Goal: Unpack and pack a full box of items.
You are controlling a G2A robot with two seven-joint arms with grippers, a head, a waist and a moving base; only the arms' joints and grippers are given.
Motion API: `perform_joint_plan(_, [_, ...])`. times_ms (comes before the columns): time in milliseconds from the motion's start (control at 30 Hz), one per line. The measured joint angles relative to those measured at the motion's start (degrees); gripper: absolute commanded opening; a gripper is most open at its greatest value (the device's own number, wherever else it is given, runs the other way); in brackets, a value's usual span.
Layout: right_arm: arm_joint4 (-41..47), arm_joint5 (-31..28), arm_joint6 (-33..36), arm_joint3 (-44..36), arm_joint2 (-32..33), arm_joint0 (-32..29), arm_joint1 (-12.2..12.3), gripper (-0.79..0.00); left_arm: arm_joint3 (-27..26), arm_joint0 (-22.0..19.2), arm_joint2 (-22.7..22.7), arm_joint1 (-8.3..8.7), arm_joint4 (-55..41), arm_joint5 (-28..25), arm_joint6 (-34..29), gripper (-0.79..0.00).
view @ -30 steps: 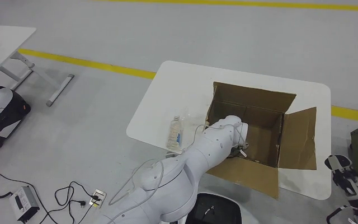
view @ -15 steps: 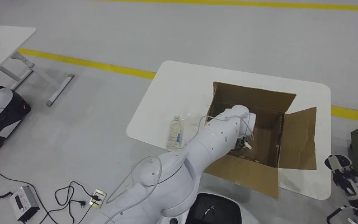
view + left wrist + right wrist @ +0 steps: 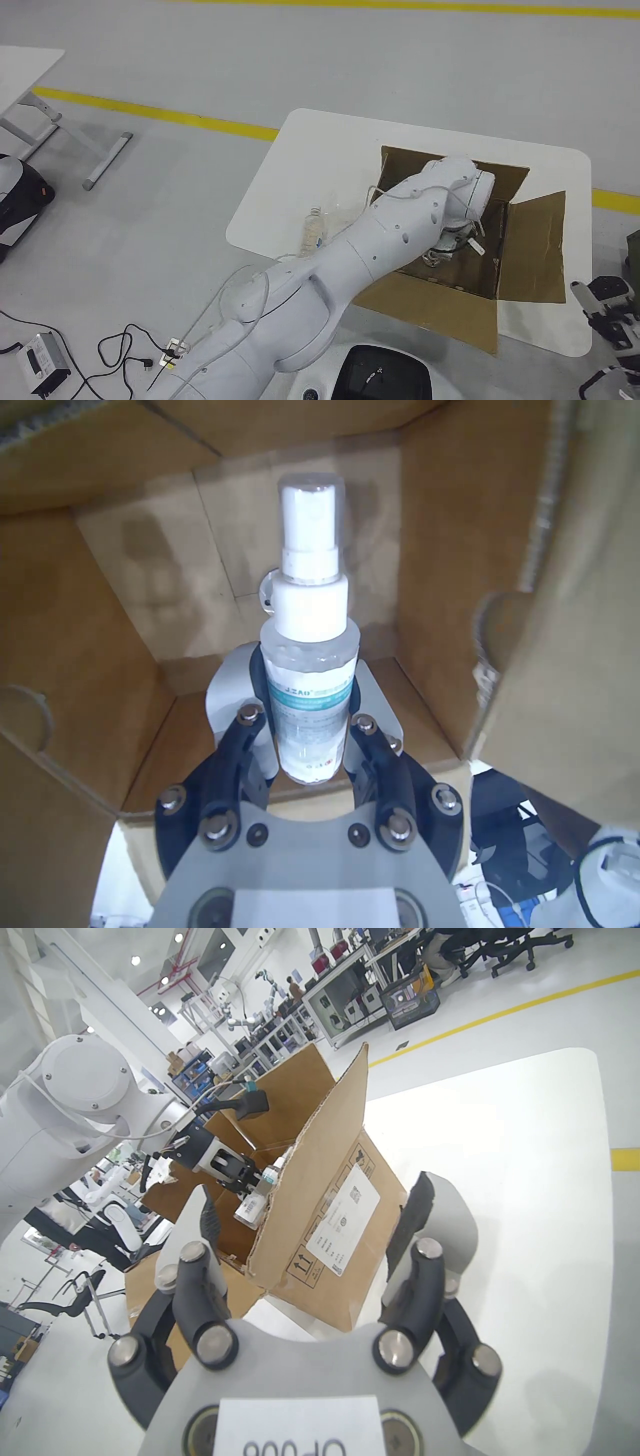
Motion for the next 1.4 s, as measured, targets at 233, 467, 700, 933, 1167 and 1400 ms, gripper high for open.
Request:
perform_joint_plan(233, [0.5, 0.5, 4.8, -2.7, 0.3, -0.2, 0.3, 0.000, -21.8, 9.4, -9.5, 6.35, 11.8, -5.0, -6.1, -0.785])
perform_joint_plan(467, [-3.7, 3.2, 4.1, -1.7, -2.8, 1.0, 0.1, -0.665, -42.3, 19.9, -18.8, 9.19, 21.4, -9.2, -10.4, -0.785])
perform_joint_plan(700, [-5.8, 3.6, 2.7, -1.0, -4.5, 2.0, -0.1, -0.785, -41.4, 19.6, -18.7, 9.16, 21.3, -9.1, -10.3, -0.785])
perform_joint_plan(933, [-6.9, 4.2, 1.7, -0.9, -5.2, 2.5, -0.2, -0.785, -40.9, 20.1, -18.5, 9.15, 20.9, -9.7, -9.4, -0.785])
perform_joint_plan(1167, [-6.4, 4.6, 1.0, -0.5, -4.8, 2.2, -0.3, -0.785, -41.9, 18.2, -19.1, 9.36, 23.3, -11.7, -7.9, -0.785])
perform_joint_plan(1400, [-6.2, 4.8, 0.7, -0.2, -4.0, 2.0, -0.2, -0.785, -52.2, 20.9, -27.4, 11.92, 34.6, -13.6, -10.3, -0.785])
